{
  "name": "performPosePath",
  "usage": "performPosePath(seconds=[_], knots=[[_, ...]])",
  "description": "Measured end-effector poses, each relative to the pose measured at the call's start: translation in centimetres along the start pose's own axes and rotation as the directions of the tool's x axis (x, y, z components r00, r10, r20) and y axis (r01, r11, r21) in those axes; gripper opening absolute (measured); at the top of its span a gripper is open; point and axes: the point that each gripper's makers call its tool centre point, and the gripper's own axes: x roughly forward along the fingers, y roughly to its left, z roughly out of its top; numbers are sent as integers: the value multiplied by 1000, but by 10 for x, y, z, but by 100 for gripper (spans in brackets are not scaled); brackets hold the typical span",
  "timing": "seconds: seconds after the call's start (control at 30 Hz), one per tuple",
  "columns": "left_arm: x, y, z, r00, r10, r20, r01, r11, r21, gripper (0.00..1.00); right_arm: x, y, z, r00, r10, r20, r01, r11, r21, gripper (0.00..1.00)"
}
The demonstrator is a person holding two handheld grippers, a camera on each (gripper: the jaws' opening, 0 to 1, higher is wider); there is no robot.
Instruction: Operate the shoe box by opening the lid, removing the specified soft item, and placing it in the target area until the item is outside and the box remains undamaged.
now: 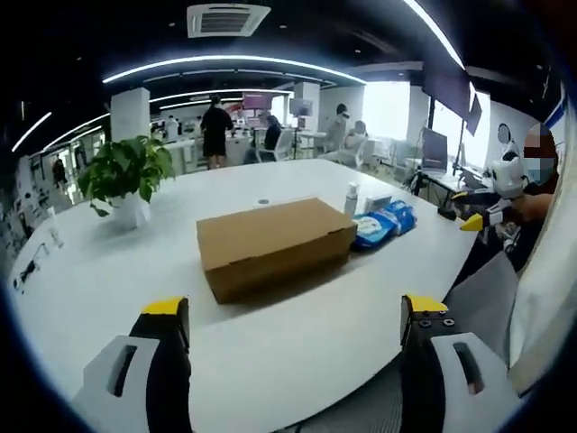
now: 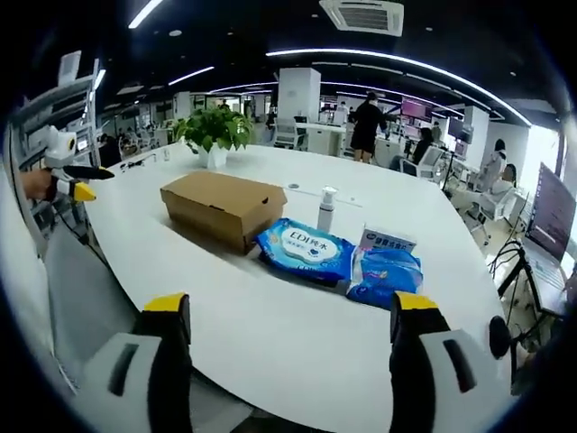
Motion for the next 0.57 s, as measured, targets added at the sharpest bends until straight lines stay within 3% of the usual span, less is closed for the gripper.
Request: performPosePath(seconds=[0.1,0.57], knots=[[-2,-2,3,1000,0,21,0,1000,-9,100,-2,4,1,1000,8,3,-8,1000,5,96],[-6,-5,-1,1000,-5,9,4,1000,9,100,-10,0,-2,1000,-11,-12,11,1000,-4,96]])
